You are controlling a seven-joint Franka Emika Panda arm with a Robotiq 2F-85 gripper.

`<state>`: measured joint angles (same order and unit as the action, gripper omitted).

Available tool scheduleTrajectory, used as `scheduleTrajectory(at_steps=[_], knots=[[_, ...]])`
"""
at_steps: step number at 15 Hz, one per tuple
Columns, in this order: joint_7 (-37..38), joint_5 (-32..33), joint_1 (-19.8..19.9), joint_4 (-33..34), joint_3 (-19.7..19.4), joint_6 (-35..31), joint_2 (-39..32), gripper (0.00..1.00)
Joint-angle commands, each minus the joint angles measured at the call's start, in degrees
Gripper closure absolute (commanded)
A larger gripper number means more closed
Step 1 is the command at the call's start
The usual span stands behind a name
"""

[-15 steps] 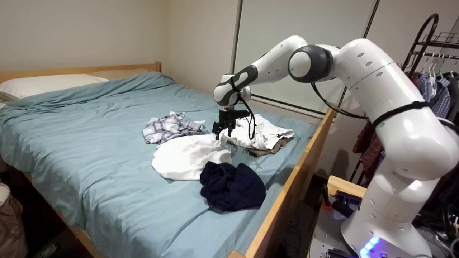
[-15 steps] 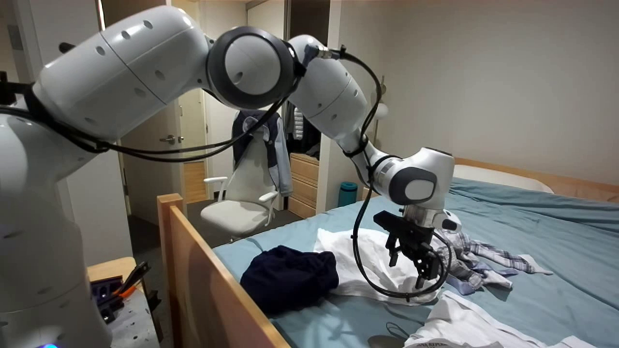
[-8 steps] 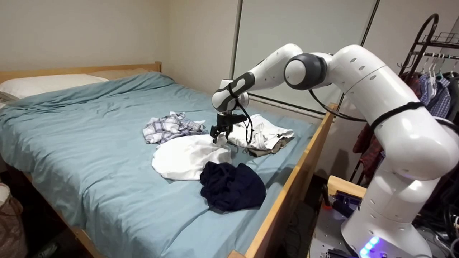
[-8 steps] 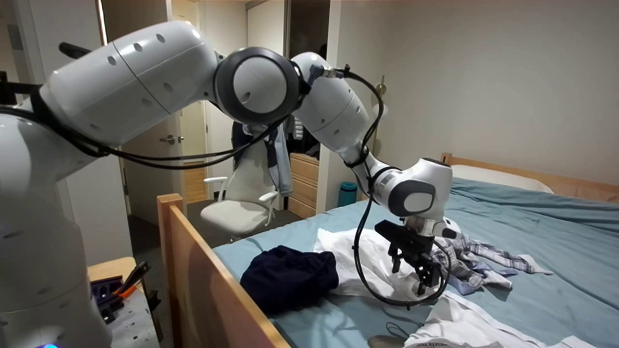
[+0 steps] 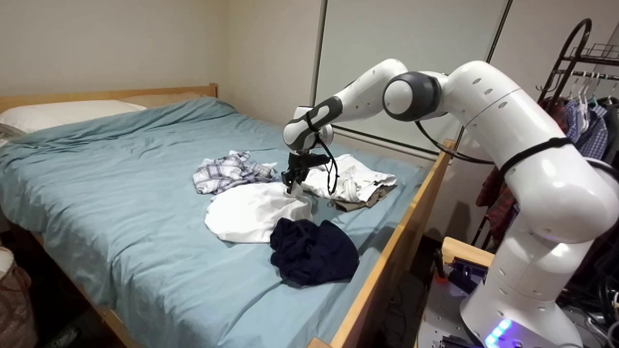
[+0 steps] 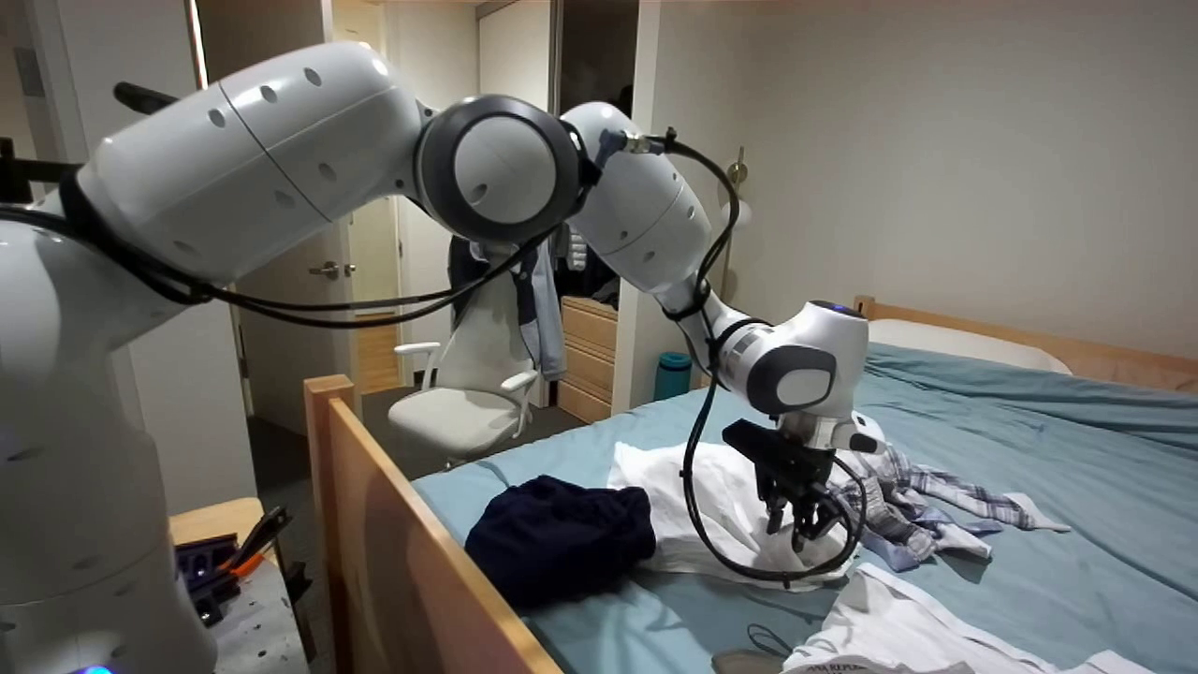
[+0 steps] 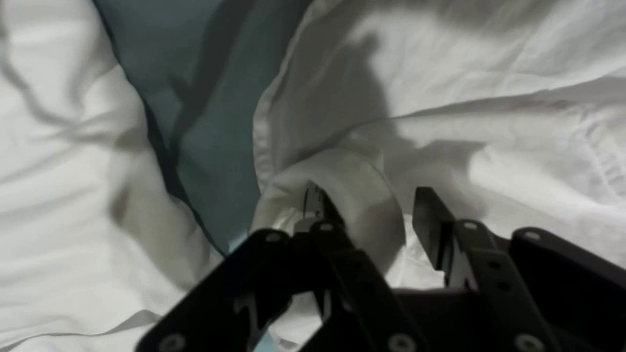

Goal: Fold the white clothing in half

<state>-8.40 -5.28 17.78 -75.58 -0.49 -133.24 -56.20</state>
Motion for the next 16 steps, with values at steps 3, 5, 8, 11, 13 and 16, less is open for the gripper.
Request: scheduleTrajectory(at_steps=[3, 5, 8, 11, 13, 16], knots=[[-2.4, -1.9, 2.8, -2.6, 0.0, -0.3, 4.3, 0.92], [-1.7, -1.9, 4.0, -1.7, -1.0, 1.0, 5.3, 0.95], [-0.5, -3.2, 7.1, 0.4, -2.2, 3.9, 7.8, 0.93], [0.7, -5.0, 9.6, 3.1, -3.9, 6.9, 11.3, 0.91], [2.4, -5.1, 11.1, 5.0, -4.9, 8.4, 14.0, 0.92], [8.9, -4.6, 12.5, 9.2, -8.7, 10.2, 16.9, 0.93]])
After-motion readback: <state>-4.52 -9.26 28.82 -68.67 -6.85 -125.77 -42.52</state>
